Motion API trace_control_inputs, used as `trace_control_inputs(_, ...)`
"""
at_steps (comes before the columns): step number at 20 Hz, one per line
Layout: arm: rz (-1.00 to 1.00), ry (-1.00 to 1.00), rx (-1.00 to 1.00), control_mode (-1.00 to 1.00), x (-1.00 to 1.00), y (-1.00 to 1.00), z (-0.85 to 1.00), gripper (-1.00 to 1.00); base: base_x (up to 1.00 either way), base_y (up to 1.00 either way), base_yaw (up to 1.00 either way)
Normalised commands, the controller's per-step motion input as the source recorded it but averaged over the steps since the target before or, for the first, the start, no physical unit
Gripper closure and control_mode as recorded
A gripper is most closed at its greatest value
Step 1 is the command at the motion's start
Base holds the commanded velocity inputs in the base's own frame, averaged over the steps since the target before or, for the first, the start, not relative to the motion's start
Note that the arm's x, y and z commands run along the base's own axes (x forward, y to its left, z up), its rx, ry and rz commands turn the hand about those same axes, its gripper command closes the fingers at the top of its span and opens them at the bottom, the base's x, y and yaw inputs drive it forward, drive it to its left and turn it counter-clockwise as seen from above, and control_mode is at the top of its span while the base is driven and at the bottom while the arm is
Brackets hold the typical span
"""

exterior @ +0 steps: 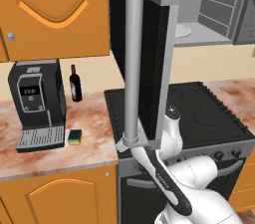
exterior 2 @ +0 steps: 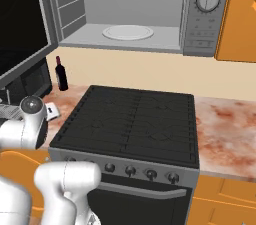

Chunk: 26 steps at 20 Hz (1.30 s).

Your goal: Place the sponge inside the microwave to prepare for sanitizing.

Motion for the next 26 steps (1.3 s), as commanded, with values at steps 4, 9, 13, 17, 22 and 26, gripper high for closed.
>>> trace_control_inputs(4, -0.10, 0.00, 0.00, -1.00, 0.16, 0.08, -0.15, -1.00, 0.00, 0.00, 0.00)
trace_control_inputs(9, -0.07, 0.01, 0.00, -1.00, 0.17, 0.25, 0.00, -1.00, 0.00, 0.00, 0.00)
trace_control_inputs(13, -0.02, 0.00, 0.00, -1.00, 0.20, 0.27, 0.00, -1.00, 0.00, 0.00, 0.00)
trace_control_inputs(17, 0.01, 0.00, 0.00, -1.00, 0.19, 0.21, 0.00, -1.00, 0.00, 0.00, 0.00)
trace_control_inputs(22, 0.06, 0.00, 0.00, -1.00, 0.09, 0.19, 0.00, -1.00, 0.00, 0.00, 0.00)
trace_control_inputs(26, 0.06, 0.00, 0.00, -1.00, 0.11, 0.24, 0.00, -1.00, 0.00, 0.00, 0.00)
